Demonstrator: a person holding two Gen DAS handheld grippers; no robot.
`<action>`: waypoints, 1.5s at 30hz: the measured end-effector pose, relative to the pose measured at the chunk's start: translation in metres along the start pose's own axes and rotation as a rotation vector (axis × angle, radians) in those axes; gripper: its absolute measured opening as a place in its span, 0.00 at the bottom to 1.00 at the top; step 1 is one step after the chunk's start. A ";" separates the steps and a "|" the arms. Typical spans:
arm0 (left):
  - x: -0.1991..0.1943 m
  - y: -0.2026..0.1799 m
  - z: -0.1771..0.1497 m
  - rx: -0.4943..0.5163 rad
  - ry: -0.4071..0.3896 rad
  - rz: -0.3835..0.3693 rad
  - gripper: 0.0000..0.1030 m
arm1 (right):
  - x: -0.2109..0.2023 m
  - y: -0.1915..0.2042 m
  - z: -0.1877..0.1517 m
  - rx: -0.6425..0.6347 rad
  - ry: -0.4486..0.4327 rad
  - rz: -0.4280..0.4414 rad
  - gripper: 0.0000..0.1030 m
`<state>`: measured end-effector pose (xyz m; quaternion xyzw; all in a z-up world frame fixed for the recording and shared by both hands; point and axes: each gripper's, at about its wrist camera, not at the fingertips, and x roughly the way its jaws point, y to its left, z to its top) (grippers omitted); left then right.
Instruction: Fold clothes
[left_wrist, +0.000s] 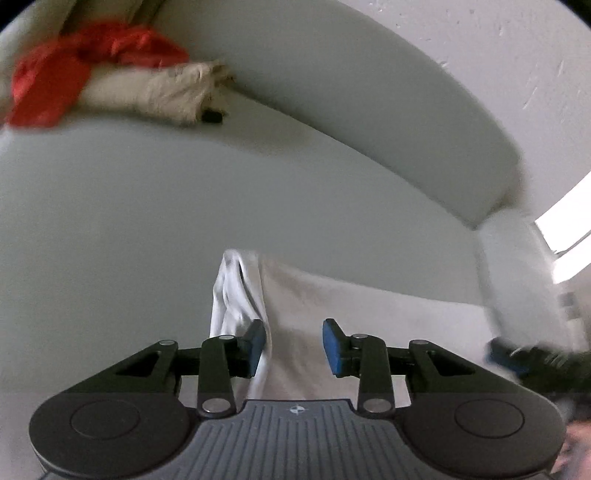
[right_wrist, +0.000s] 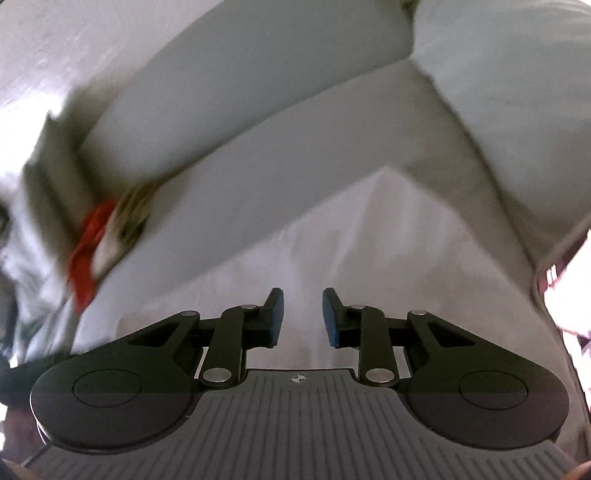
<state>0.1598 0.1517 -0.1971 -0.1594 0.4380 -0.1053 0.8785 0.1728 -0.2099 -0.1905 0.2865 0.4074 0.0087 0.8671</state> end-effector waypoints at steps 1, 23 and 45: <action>0.011 0.002 0.007 0.000 -0.027 0.039 0.29 | 0.012 -0.006 0.008 0.038 -0.010 0.010 0.29; 0.007 0.015 0.033 0.011 0.032 0.236 0.21 | 0.029 -0.077 0.037 0.349 -0.057 0.132 0.23; -0.078 -0.099 -0.090 0.258 0.101 0.228 0.56 | -0.130 -0.142 -0.049 0.345 -0.172 0.028 0.41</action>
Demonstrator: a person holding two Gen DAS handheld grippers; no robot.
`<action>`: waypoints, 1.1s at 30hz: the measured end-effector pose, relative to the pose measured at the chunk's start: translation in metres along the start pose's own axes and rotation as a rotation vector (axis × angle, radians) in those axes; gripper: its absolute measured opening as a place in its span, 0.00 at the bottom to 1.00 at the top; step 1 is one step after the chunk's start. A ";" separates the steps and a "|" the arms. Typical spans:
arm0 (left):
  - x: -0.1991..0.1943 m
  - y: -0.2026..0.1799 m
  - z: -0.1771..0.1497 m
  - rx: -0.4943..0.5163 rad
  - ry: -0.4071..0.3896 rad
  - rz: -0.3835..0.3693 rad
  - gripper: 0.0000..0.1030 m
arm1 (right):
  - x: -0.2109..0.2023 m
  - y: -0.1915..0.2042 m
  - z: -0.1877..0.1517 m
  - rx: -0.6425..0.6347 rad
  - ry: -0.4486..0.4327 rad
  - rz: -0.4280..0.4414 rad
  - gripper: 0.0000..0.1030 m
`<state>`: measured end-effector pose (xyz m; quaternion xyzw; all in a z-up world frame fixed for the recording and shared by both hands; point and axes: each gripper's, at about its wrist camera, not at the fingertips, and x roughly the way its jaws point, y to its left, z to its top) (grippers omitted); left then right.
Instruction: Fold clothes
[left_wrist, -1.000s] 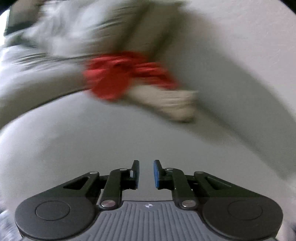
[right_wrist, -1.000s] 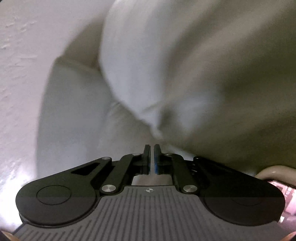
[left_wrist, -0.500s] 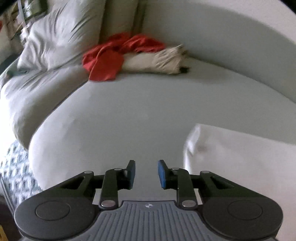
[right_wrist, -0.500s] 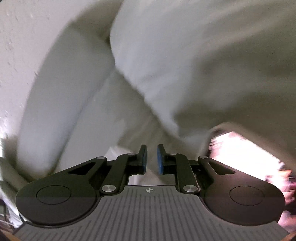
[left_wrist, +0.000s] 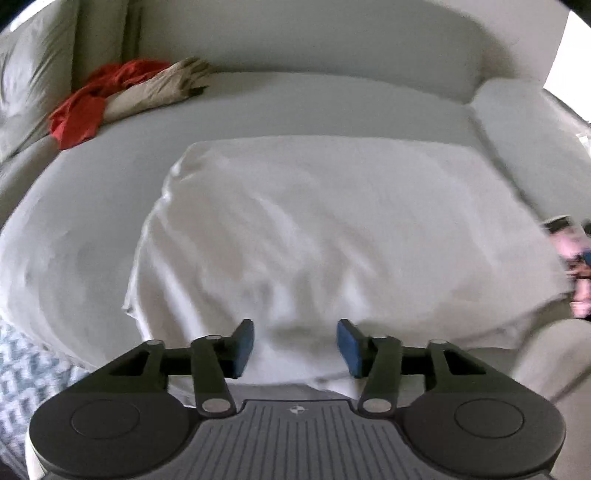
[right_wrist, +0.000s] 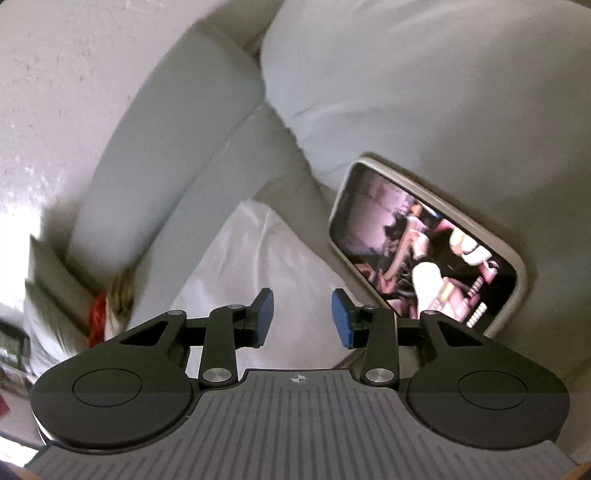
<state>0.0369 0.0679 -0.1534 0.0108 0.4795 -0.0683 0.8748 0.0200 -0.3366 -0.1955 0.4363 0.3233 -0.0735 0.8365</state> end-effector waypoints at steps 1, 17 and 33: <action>-0.006 -0.002 0.000 -0.006 -0.006 -0.005 0.56 | -0.008 0.000 0.006 -0.001 -0.078 -0.006 0.42; -0.017 -0.028 0.014 -0.147 -0.047 0.014 0.55 | 0.084 0.031 0.078 -0.396 -0.475 -0.345 0.69; -0.070 -0.013 -0.017 -0.132 -0.023 0.073 0.58 | -0.006 0.011 0.059 -0.171 0.022 -0.065 0.70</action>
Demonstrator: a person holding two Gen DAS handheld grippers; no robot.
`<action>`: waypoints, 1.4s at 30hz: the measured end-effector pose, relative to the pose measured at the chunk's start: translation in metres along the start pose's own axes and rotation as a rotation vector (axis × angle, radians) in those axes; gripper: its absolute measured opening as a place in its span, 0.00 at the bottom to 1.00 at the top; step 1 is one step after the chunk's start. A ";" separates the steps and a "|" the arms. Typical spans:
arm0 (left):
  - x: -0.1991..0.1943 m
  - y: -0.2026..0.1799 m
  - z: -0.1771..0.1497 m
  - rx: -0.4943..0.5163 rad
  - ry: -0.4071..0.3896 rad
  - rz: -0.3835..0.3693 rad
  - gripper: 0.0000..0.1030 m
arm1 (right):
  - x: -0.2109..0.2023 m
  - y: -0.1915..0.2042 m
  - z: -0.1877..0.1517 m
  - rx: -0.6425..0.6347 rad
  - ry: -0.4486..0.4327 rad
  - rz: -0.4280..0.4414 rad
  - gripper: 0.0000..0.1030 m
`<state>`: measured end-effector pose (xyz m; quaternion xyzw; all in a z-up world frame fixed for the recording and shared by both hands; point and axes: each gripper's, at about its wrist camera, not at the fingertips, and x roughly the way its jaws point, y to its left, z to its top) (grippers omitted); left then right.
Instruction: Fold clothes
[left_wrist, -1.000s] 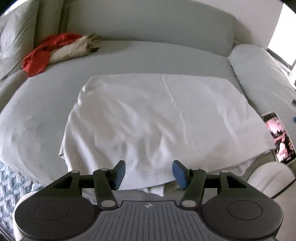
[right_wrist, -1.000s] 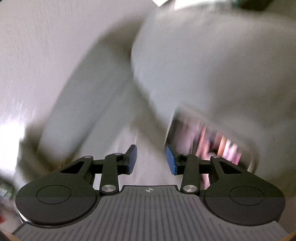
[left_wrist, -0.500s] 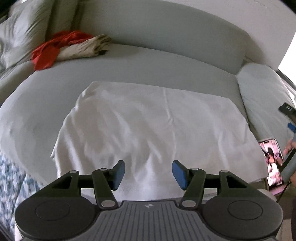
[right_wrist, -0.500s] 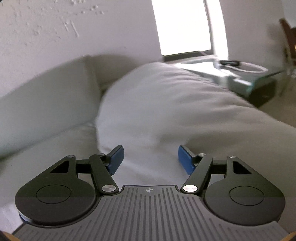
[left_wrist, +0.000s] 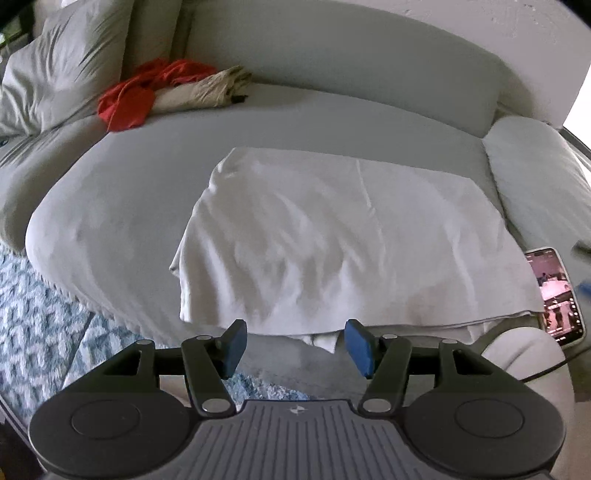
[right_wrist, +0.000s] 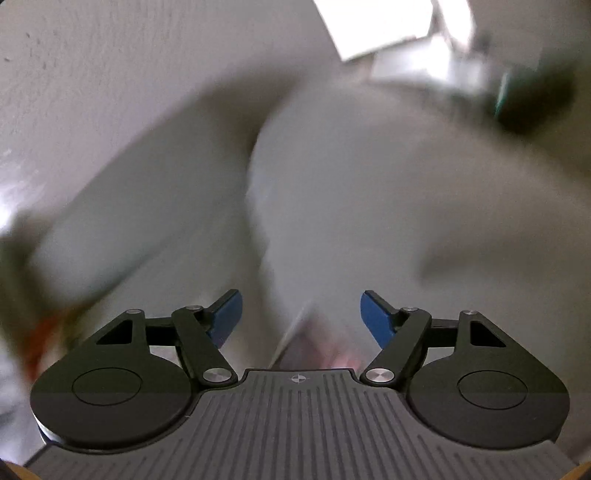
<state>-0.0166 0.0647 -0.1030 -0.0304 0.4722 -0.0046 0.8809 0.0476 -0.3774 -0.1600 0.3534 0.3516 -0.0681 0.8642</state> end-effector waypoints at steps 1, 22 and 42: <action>-0.001 0.001 0.000 0.000 -0.001 -0.011 0.58 | 0.004 -0.006 -0.007 0.060 0.080 0.047 0.65; 0.003 0.038 -0.016 -0.125 -0.003 -0.093 0.59 | 0.075 0.022 -0.051 0.076 0.088 0.044 0.51; -0.043 0.132 -0.022 -0.376 -0.213 -0.093 0.59 | 0.018 0.240 -0.100 -0.574 -0.063 0.027 0.08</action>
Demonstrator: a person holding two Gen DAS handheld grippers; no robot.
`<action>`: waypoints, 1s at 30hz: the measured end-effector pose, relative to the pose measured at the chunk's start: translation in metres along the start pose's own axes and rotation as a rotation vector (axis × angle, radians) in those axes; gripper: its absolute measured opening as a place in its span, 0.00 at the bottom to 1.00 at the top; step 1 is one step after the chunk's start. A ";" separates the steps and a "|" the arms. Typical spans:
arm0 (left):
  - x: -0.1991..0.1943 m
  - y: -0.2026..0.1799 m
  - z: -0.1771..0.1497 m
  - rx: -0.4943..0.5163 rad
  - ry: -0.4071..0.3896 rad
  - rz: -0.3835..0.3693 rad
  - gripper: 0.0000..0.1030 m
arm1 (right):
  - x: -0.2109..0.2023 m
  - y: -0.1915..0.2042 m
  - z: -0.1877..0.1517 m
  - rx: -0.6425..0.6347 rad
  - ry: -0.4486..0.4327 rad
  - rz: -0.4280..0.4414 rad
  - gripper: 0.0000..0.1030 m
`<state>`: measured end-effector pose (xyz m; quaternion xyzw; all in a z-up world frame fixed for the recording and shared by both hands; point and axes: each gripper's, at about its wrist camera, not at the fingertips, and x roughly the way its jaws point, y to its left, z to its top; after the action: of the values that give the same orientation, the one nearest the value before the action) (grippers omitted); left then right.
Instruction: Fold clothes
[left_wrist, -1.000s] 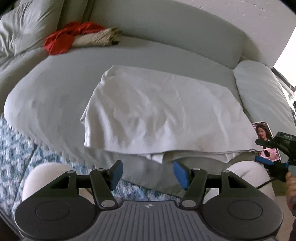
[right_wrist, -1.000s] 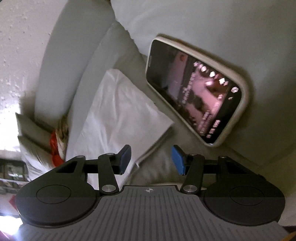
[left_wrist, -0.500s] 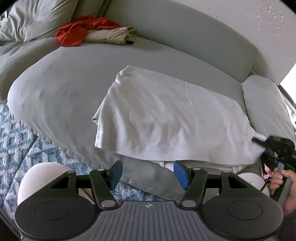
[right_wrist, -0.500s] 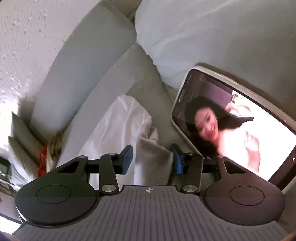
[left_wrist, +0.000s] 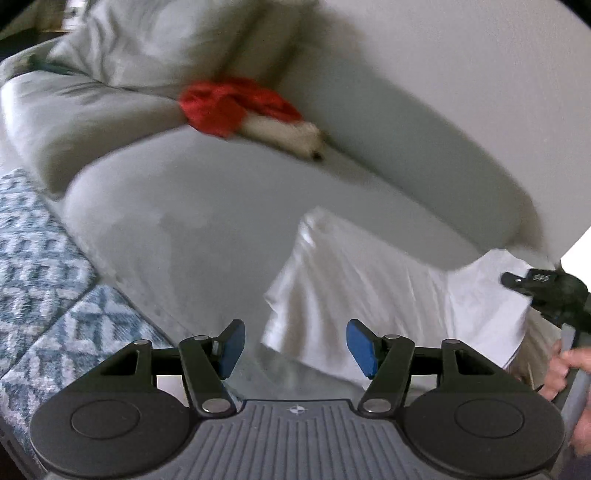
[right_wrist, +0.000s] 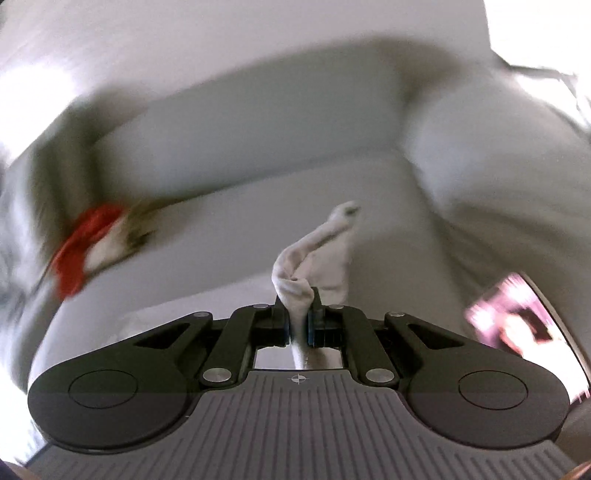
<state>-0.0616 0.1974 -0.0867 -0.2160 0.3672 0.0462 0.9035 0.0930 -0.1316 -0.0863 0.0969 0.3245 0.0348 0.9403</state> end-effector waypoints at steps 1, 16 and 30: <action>-0.005 0.008 0.003 -0.020 -0.016 0.008 0.59 | -0.001 0.029 -0.003 -0.069 0.002 0.032 0.08; -0.018 0.076 0.008 -0.180 -0.038 0.043 0.59 | 0.050 0.186 -0.092 -0.337 0.272 0.092 0.08; -0.018 0.078 0.003 -0.161 -0.019 0.029 0.59 | 0.027 0.220 -0.087 -0.444 0.291 0.144 0.32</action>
<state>-0.0919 0.2709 -0.1001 -0.2822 0.3569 0.0904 0.8859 0.0603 0.1010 -0.1244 -0.0949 0.4330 0.1856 0.8769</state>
